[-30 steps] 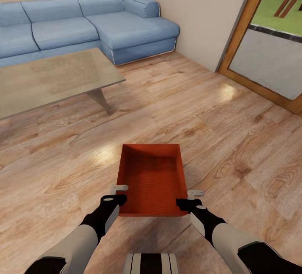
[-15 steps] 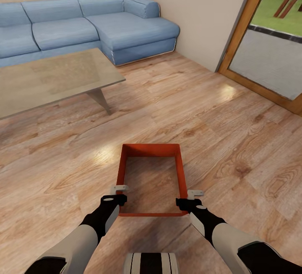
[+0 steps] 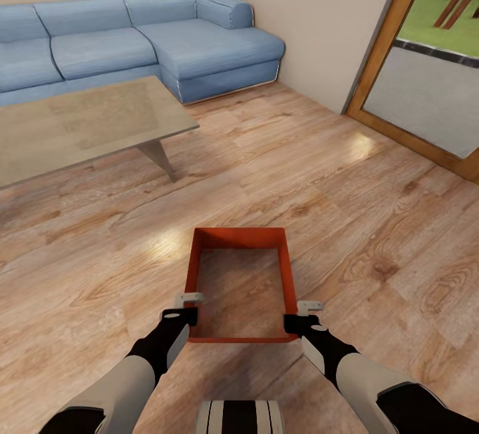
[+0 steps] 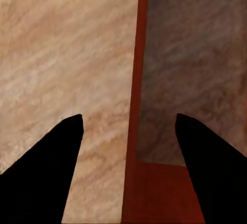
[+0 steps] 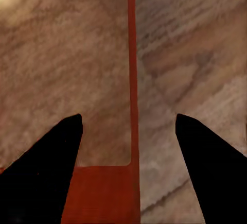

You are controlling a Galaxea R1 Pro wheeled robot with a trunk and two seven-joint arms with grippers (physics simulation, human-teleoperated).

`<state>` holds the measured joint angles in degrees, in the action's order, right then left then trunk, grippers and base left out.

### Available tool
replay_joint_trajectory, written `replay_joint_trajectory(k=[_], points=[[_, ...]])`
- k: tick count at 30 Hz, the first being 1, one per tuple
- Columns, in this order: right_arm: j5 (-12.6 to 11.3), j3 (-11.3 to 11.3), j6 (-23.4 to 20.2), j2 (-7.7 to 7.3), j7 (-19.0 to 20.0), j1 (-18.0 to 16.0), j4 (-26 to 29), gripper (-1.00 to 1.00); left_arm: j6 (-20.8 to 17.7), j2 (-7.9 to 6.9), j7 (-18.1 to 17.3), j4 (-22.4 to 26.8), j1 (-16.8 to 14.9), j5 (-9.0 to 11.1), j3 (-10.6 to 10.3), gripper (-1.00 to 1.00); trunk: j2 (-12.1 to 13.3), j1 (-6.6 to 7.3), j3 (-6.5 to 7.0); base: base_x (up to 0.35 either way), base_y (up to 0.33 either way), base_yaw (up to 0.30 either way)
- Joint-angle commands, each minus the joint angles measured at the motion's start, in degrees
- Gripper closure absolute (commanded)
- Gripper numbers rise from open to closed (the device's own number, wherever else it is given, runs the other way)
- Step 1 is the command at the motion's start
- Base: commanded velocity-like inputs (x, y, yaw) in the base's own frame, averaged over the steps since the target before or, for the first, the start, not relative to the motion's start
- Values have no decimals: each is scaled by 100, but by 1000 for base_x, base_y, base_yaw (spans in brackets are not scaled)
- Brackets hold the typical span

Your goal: Move the two storage containers from the living room to the garage. In the garage, place one container on the floor and stack the other container on top of it (either order is fine).

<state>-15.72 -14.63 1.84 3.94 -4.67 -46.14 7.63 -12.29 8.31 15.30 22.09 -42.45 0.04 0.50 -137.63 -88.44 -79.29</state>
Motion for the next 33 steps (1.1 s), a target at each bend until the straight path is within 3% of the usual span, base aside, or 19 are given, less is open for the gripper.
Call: replay_joint_trajectory(k=[1, 14, 19, 33], points=[[-45, -44, 19, -1, -25, 0, 2, 100, -34, 3, 17, 6, 0, 2, 7, 100, 1, -16, -4, 0, 0, 0], [-54, -40, 36, 2, -34, 2, 4, 100, -20, 11, 43, 74, 0, -4, -1, 100, 1, -16, -4, 0, 0, 0], [-54, -40, 36, 2, -34, 2, 3, 100, -14, 13, 205, 62, 0, -4, 1, 100, 1, -16, -4, 0, 0, 0], [-54, -40, 36, 2, -42, 2, 3, 100, -19, 10, 236, 75, 0, -4, 3, 100, 562, 291, 248, 0, 0, 0]])
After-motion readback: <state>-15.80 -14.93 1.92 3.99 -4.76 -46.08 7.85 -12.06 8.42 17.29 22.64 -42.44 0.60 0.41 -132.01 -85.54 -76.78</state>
